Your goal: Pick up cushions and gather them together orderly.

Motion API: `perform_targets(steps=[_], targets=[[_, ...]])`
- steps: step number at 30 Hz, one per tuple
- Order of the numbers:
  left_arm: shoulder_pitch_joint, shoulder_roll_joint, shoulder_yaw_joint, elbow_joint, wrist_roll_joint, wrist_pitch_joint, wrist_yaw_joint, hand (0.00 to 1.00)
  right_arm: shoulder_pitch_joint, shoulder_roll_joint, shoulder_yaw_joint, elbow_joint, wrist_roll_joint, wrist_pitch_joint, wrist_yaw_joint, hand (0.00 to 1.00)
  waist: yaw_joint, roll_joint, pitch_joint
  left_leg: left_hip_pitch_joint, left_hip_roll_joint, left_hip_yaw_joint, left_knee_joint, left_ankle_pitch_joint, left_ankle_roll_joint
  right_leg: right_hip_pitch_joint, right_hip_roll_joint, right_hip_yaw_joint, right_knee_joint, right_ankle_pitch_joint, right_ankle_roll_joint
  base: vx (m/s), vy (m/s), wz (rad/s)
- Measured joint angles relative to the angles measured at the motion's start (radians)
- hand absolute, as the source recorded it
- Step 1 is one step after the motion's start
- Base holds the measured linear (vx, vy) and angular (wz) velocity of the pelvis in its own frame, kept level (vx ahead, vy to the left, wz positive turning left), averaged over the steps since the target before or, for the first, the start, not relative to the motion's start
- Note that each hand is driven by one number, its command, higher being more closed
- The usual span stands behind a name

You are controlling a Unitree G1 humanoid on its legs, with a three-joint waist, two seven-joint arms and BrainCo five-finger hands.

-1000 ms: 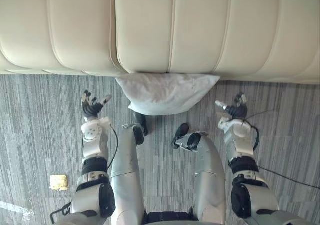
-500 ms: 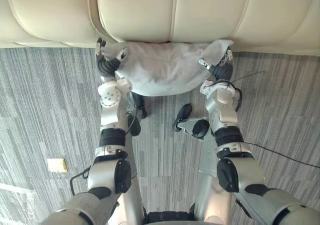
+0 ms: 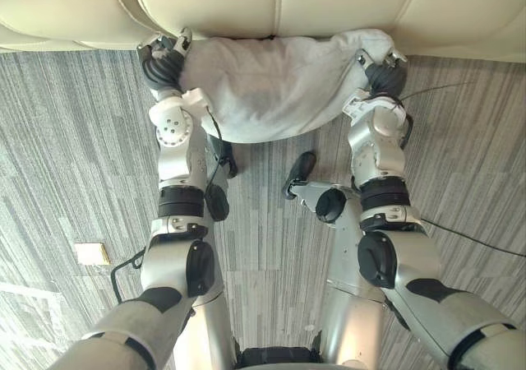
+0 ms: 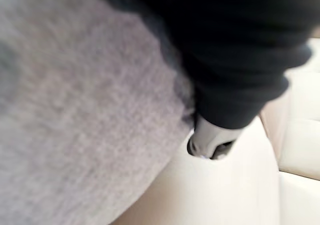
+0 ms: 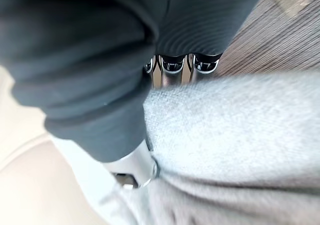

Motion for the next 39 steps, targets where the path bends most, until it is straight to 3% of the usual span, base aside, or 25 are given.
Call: perform_targets(steps=[9, 13, 22, 27, 32, 36, 39], targets=[[0.208, 0.002, -0.115, -0.192, -0.027, 0.018, -0.005, 1.0, 0.223, 0.003, 0.14, -0.21, -0.004, -0.006, 0.005, 1.0, 0.006, 0.0, -0.003, 0.282, -0.005, 0.035, -0.201, 0.041, -0.026, 0.253, 0.047, -0.006, -0.181, 0.038, 0.021, -0.08, -0.02, -0.04], [0.363, -0.02, -0.168, -0.3, -0.028, 0.023, -0.02, 1.0, 0.4, 0.028, 0.199, -0.313, -0.035, -0.006, 0.015, 1.0, 0.009, 0.001, -0.012, 0.512, -0.018, 0.04, -0.306, 0.062, -0.039, 0.485, 0.067, -0.029, -0.291, 0.062, 0.003, 0.01, -0.084, 0.09], [0.671, -0.051, -0.216, -0.48, -0.027, 0.023, -0.048, 1.0, 0.731, 0.045, 0.344, -0.464, -0.094, -0.027, 0.099, 1.0, 0.021, 0.005, -0.095, 0.883, -0.075, 0.059, -0.526, 0.076, -0.068, 0.833, 0.081, -0.041, -0.474, 0.06, 0.039, 0.14, -0.033, 0.07], [0.853, -0.052, -0.252, -0.502, -0.025, 0.023, -0.069, 1.0, 0.876, 0.037, 0.391, -0.392, -0.14, -0.026, 0.175, 1.0, 0.024, 0.035, -0.209, 1.051, -0.11, 0.042, -0.679, 0.106, -0.082, 1.005, 0.114, -0.062, -0.623, 0.078, 0.064, 0.18, -0.011, 0.1], [0.999, -0.069, -0.261, -0.547, -0.025, 0.023, -0.093, 1.0, 0.936, 0.037, 0.399, -0.397, -0.16, -0.023, 0.24, 1.0, 0.035, 0.052, -0.29, 1.163, -0.127, 0.003, -0.741, 0.099, -0.077, 1.153, 0.139, -0.08, -0.741, 0.096, 0.089, 0.21, -0.008, 0.11], [1.036, -0.088, -0.262, -0.574, -0.026, 0.023, -0.104, 1.0, 0.932, 0.036, 0.398, -0.426, -0.161, -0.027, 0.246, 1.0, 0.048, 0.054, -0.293, 1.137, -0.122, -0.054, -0.56, 0.013, -0.066, 1.259, 0.141, -0.12, -0.792, 0.097, 0.092, 0.09, 0.029, 0.27], [1.043, -0.086, -0.262, -0.574, -0.026, 0.022, -0.11, 1.0, 0.923, 0.036, 0.398, -0.447, -0.161, -0.042, 0.246, 1.0, 0.069, 0.059, -0.323, 1.118, -0.12, -0.046, -0.525, 0.009, -0.06, 1.284, 0.14, -0.125, -0.836, 0.11, 0.108, 0.04, 0.049, 0.15]])
